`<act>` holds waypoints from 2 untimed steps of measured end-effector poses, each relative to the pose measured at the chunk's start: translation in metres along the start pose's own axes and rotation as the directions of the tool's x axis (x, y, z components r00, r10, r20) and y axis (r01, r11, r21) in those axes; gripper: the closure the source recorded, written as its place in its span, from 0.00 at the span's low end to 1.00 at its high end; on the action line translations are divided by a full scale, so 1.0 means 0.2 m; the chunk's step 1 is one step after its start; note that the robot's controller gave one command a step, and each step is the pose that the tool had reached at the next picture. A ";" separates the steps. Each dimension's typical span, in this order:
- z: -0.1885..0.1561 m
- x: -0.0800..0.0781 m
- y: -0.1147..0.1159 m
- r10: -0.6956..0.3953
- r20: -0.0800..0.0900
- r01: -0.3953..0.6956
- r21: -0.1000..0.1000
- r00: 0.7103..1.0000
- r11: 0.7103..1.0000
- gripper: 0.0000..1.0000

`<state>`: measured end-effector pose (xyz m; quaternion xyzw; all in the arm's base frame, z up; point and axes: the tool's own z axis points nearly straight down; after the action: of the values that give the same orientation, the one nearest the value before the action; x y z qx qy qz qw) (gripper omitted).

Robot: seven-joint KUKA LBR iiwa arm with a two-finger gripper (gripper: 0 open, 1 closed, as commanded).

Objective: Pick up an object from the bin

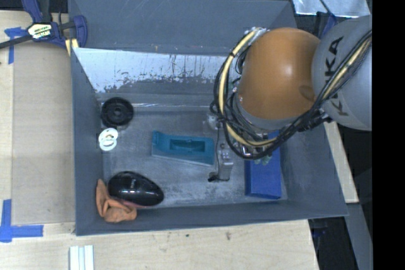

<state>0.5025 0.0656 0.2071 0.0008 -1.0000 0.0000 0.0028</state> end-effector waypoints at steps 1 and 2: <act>-0.02 -0.01 0.00 0.002 0.009 -0.002 -0.001 1.000 1.000 0.00; 0.17 -0.12 0.09 0.052 0.013 -0.052 -0.002 0.999 0.999 0.00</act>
Offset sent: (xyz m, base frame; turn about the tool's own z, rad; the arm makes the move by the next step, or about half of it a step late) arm 0.0310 0.0288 -0.0574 0.0774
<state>0.5253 0.0837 0.1737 -0.0254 -0.9997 -0.0006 -0.0036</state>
